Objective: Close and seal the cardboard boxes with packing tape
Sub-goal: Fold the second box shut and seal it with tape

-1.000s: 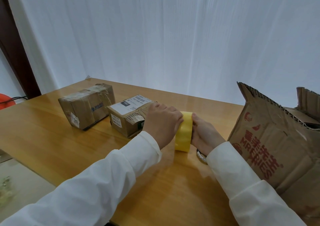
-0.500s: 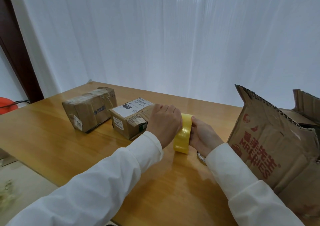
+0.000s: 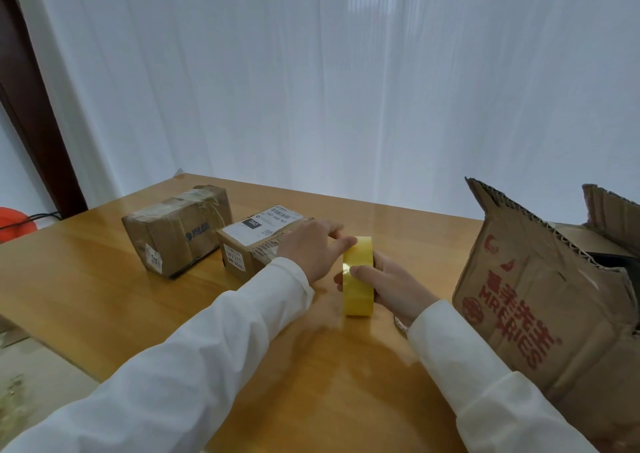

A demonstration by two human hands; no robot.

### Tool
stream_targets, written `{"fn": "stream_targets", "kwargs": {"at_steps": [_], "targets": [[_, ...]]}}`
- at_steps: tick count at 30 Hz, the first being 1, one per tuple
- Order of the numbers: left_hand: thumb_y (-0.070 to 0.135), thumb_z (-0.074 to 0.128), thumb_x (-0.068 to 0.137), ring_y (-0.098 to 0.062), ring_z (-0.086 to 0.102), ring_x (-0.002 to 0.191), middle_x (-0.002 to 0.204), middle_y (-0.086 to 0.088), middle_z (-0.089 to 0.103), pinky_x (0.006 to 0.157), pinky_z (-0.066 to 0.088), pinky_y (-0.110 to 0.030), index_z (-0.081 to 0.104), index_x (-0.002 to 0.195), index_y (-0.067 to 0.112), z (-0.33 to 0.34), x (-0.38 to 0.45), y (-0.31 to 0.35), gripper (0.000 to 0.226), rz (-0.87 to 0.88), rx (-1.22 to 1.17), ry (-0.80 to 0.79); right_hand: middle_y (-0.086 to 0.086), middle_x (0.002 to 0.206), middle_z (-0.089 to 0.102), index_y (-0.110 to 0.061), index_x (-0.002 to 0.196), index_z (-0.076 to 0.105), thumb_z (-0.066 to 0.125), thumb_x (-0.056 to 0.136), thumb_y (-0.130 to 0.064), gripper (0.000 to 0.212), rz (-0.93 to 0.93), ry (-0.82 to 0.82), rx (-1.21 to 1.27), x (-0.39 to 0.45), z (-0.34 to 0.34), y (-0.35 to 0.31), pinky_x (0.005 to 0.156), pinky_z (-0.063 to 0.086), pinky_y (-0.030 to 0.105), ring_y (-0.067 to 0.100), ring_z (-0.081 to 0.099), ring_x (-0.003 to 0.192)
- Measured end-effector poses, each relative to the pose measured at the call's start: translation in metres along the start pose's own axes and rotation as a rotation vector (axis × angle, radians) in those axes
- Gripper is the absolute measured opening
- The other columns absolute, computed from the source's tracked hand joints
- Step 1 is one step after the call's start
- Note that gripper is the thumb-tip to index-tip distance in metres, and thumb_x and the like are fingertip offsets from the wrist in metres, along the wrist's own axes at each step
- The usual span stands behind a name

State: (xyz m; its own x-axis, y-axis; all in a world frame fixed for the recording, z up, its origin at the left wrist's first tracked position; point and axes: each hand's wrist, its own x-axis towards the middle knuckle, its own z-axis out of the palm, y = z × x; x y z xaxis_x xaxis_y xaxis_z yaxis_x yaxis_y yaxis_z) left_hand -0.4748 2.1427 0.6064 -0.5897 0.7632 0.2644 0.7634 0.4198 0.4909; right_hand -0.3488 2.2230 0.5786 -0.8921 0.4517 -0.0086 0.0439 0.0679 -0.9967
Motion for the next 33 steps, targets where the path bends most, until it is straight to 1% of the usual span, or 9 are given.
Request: {"fn": "stream_targets", "kwargs": {"at_steps": [6, 12, 17, 22, 25, 27, 29, 31, 33], "targets": [[0.05, 0.059, 0.087, -0.018, 0.053, 0.111, 0.112, 0.005, 0.065, 0.093, 0.034, -0.034, 0.07, 0.098, 0.032, -0.008, 0.001, 0.006, 0.023, -0.037, 0.046, 0.013, 0.003, 0.089, 0.071, -0.021, 0.11, 0.051, 0.048, 0.096, -0.008, 0.019, 0.029, -0.018, 0.024, 0.002, 0.0, 0.0, 0.078, 0.056, 0.031, 0.013, 0.069, 0.081], [0.044, 0.066, 0.084, -0.015, 0.043, 0.119, 0.116, 0.01, 0.063, 0.093, 0.028, -0.034, 0.062, 0.076, 0.034, -0.011, -0.001, 0.008, 0.013, -0.028, 0.056, 0.089, 0.003, 0.085, 0.071, -0.013, 0.115, 0.051, 0.048, 0.092, -0.006, 0.024, 0.063, -0.01, -0.04, 0.004, -0.002, 0.001, 0.072, 0.056, 0.029, 0.014, 0.068, 0.076], [0.037, 0.057, 0.092, -0.014, 0.037, 0.123, 0.125, 0.013, 0.056, 0.099, 0.024, -0.034, 0.067, 0.093, 0.024, -0.01, -0.011, 0.012, 0.017, 0.061, 0.222, 0.147, -0.006, 0.079, 0.067, -0.018, 0.112, 0.054, 0.048, 0.094, -0.012, 0.02, 0.034, 0.03, -0.173, 0.002, -0.002, -0.001, 0.059, 0.047, 0.016, 0.001, 0.063, 0.063], [0.036, 0.041, 0.099, -0.019, 0.032, 0.128, 0.129, 0.002, 0.051, 0.106, 0.018, -0.035, 0.06, 0.119, 0.015, -0.003, -0.013, 0.01, 0.034, 0.077, 0.457, 0.131, -0.004, 0.083, 0.068, -0.018, 0.116, 0.052, 0.05, 0.094, -0.016, 0.023, 0.036, 0.017, -0.232, 0.002, 0.004, -0.001, 0.066, 0.05, 0.021, 0.004, 0.064, 0.068], [0.034, 0.042, 0.099, -0.026, 0.042, 0.12, 0.119, -0.006, 0.056, 0.103, 0.031, -0.038, 0.064, 0.109, 0.013, -0.007, -0.009, 0.002, 0.032, -0.077, 0.253, -0.019, 0.002, 0.089, 0.069, -0.018, 0.121, 0.049, 0.05, 0.093, -0.016, 0.028, 0.026, 0.002, -0.232, 0.003, 0.005, 0.0, 0.08, 0.055, 0.034, 0.016, 0.067, 0.079], [0.033, 0.043, 0.098, -0.027, 0.054, 0.1, 0.095, -0.01, 0.059, 0.093, 0.042, -0.037, 0.062, 0.088, 0.012, -0.011, -0.007, -0.002, 0.03, -0.187, -0.045, -0.137, 0.002, 0.09, 0.069, -0.02, 0.12, 0.049, 0.05, 0.094, -0.015, 0.027, 0.021, -0.009, -0.225, 0.003, 0.005, 0.0, 0.084, 0.054, 0.037, 0.018, 0.066, 0.082], [0.035, 0.044, 0.098, -0.023, 0.054, 0.084, 0.082, -0.005, 0.057, 0.084, 0.043, -0.034, 0.055, 0.085, 0.012, -0.011, -0.008, -0.002, 0.028, -0.214, -0.193, -0.16, 0.001, 0.088, 0.069, -0.022, 0.115, 0.05, 0.05, 0.094, -0.015, 0.021, 0.008, -0.017, -0.219, 0.003, 0.006, 0.0, 0.081, 0.054, 0.034, 0.017, 0.066, 0.08], [0.043, 0.048, 0.095, -0.02, 0.054, 0.086, 0.083, 0.0, 0.057, 0.086, 0.043, -0.034, 0.056, 0.091, 0.014, -0.008, -0.009, -0.003, 0.031, -0.205, -0.274, -0.125, 0.001, 0.087, 0.069, -0.023, 0.11, 0.05, 0.049, 0.096, -0.016, 0.016, -0.002, 0.006, -0.222, 0.003, 0.006, -0.001, 0.075, 0.054, 0.029, 0.014, 0.065, 0.077], [0.053, 0.053, 0.09, -0.02, 0.056, 0.099, 0.097, 0.001, 0.061, 0.095, 0.043, -0.039, 0.059, 0.102, 0.016, -0.004, -0.009, -0.003, 0.039, -0.175, -0.259, -0.074, 0.002, 0.089, 0.069, -0.017, 0.112, 0.052, 0.048, 0.096, -0.019, 0.017, -0.002, 0.046, -0.238, 0.004, 0.004, 0.0, 0.076, 0.053, 0.029, 0.016, 0.065, 0.079]]}}
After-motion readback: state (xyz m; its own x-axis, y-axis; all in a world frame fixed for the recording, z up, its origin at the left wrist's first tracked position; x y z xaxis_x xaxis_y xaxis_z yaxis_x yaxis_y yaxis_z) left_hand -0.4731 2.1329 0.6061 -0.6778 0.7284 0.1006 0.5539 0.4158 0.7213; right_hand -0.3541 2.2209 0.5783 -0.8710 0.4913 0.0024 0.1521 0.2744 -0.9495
